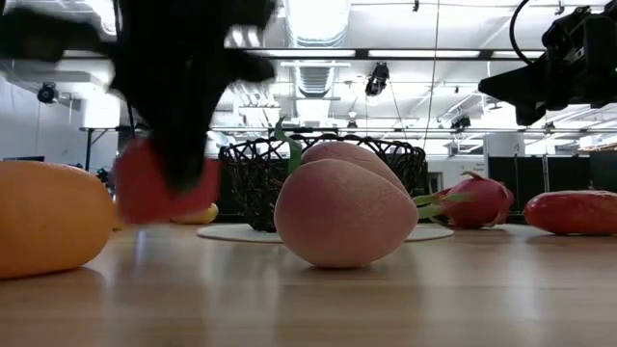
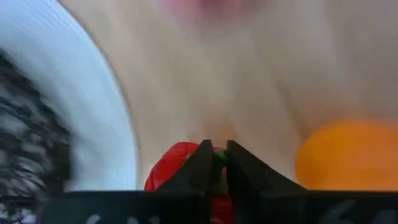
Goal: Build produce basket
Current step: Put the red bell pepper into the wire basket
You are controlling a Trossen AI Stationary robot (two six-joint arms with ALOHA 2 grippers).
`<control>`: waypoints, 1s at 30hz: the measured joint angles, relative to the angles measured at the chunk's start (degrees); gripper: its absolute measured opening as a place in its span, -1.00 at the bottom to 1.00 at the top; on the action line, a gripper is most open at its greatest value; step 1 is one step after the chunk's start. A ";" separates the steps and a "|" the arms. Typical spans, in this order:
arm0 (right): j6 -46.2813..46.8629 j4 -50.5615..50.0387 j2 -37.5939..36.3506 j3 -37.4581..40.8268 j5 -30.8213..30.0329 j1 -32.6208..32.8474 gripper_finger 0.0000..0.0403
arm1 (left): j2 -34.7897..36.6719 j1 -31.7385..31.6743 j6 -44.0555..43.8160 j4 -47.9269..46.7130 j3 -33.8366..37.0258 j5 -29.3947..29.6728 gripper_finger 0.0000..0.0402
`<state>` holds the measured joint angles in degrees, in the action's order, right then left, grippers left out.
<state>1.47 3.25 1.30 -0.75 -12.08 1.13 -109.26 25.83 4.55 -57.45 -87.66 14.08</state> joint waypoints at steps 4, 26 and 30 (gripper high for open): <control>0.01 0.00 -0.02 0.00 0.02 -0.02 -0.86 | 4.37 -0.69 1.61 8.50 -4.09 5.96 -0.94; -0.01 0.02 -0.04 0.00 0.05 0.00 -0.86 | 11.44 -43.54 -7.23 100.58 43.50 -4.30 -0.95; -0.01 0.00 0.00 0.00 0.04 -0.01 -0.86 | 8.17 -44.37 -6.71 100.99 44.29 -4.16 -0.95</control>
<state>1.45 3.25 1.30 -0.75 -12.03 1.12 -101.09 -18.55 -2.16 43.55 -43.37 9.92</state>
